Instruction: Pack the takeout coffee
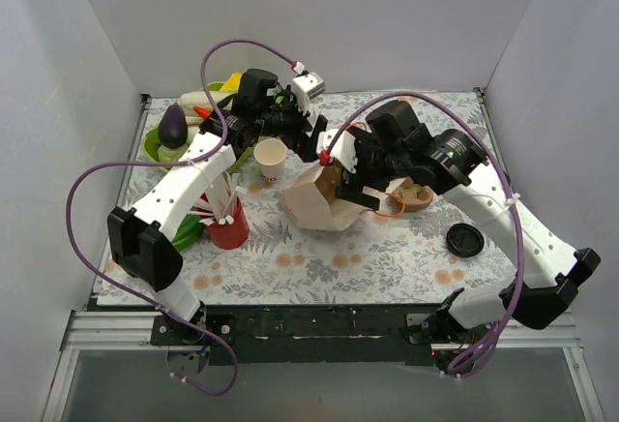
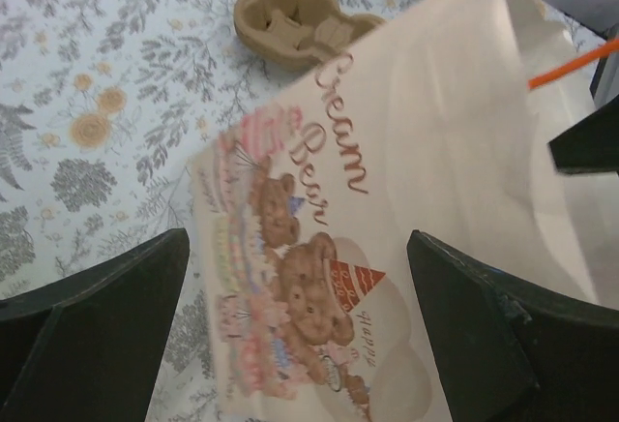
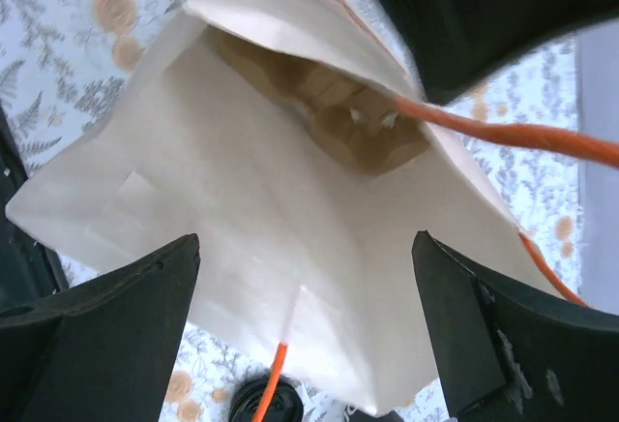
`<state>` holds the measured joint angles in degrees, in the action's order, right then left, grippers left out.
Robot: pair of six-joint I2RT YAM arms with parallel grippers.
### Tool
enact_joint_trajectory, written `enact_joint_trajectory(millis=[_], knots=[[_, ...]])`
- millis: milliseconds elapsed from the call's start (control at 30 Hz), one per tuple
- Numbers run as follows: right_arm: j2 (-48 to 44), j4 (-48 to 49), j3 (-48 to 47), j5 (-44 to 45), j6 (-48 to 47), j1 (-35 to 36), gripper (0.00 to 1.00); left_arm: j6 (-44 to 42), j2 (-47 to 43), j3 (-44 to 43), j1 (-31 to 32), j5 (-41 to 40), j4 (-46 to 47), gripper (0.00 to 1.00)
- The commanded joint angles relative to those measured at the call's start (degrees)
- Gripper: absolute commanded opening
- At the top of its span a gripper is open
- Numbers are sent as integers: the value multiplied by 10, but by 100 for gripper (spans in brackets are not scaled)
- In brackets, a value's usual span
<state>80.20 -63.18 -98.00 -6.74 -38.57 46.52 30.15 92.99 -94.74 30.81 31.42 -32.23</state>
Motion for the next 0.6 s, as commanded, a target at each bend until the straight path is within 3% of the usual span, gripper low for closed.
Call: enact_joint_trajectory(millis=[0, 67, 167, 500, 567], knots=[[-61, 115, 24, 44, 34, -2, 98, -4, -11, -29, -3, 44, -92, 98], [-64, 126, 53, 44, 34, -2, 96, 45, -38, 2, -4, 19, -42, 98], [-47, 124, 51, 33, 46, -3, 94, 52, -60, 25, -3, 23, -14, 98], [-11, 48, -45, -13, 51, -4, 90, 66, -113, 38, -7, -11, -8, 98], [-4, 28, -43, -18, 57, -4, 89, 70, -123, 35, -10, 19, -6, 98]])
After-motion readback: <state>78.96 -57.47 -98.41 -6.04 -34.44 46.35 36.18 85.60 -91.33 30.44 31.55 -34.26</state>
